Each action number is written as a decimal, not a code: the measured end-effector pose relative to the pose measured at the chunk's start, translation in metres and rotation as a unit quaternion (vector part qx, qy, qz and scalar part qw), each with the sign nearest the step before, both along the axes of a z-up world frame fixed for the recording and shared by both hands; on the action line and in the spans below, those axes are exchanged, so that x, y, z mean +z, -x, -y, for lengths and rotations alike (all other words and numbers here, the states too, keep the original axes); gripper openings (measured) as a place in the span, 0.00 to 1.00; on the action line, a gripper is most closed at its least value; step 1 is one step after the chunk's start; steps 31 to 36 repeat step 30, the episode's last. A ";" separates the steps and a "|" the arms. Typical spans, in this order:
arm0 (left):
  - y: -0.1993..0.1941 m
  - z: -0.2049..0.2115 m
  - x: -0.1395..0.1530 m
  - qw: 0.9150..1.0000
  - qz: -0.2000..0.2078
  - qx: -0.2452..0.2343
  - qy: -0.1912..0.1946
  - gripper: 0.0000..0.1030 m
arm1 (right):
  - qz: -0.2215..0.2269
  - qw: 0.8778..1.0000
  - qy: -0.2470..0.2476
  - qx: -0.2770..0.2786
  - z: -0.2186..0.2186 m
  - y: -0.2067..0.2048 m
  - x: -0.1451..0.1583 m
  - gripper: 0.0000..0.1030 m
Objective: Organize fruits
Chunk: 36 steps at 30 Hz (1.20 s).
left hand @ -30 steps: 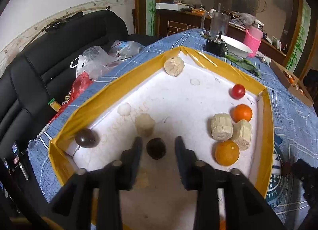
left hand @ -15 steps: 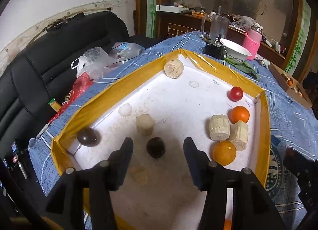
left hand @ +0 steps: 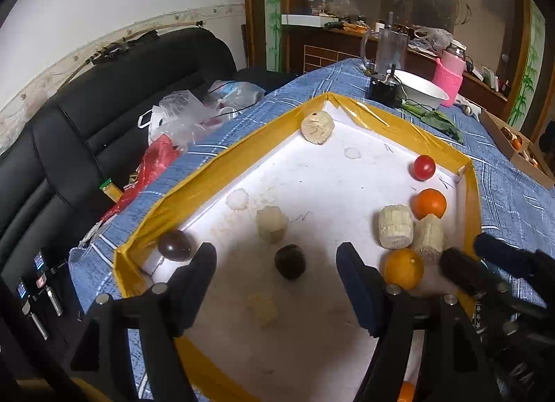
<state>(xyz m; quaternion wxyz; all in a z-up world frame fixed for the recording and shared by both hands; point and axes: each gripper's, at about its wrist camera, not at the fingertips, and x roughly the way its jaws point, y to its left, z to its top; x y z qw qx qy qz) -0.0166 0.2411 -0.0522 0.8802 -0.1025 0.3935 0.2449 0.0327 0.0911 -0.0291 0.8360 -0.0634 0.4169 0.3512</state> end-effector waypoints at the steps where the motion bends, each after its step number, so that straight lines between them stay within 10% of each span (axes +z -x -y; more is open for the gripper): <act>1: 0.001 -0.001 0.001 1.000 0.001 0.003 0.001 0.72 | 0.002 1.000 -0.004 -0.005 0.004 -0.001 0.003 0.52; 7: 0.005 -0.006 0.004 0.999 -0.006 0.034 -0.006 0.82 | 0.008 1.000 0.003 -0.001 0.007 -0.002 0.009 0.78; 15: 0.009 -0.002 0.015 0.999 -0.003 0.029 -0.020 0.86 | 0.029 0.999 0.018 0.025 0.001 -0.001 0.018 0.88; 36: 0.015 -0.008 0.025 0.999 0.019 0.032 -0.012 0.93 | 0.042 0.998 0.037 0.037 -0.005 -0.008 0.018 0.92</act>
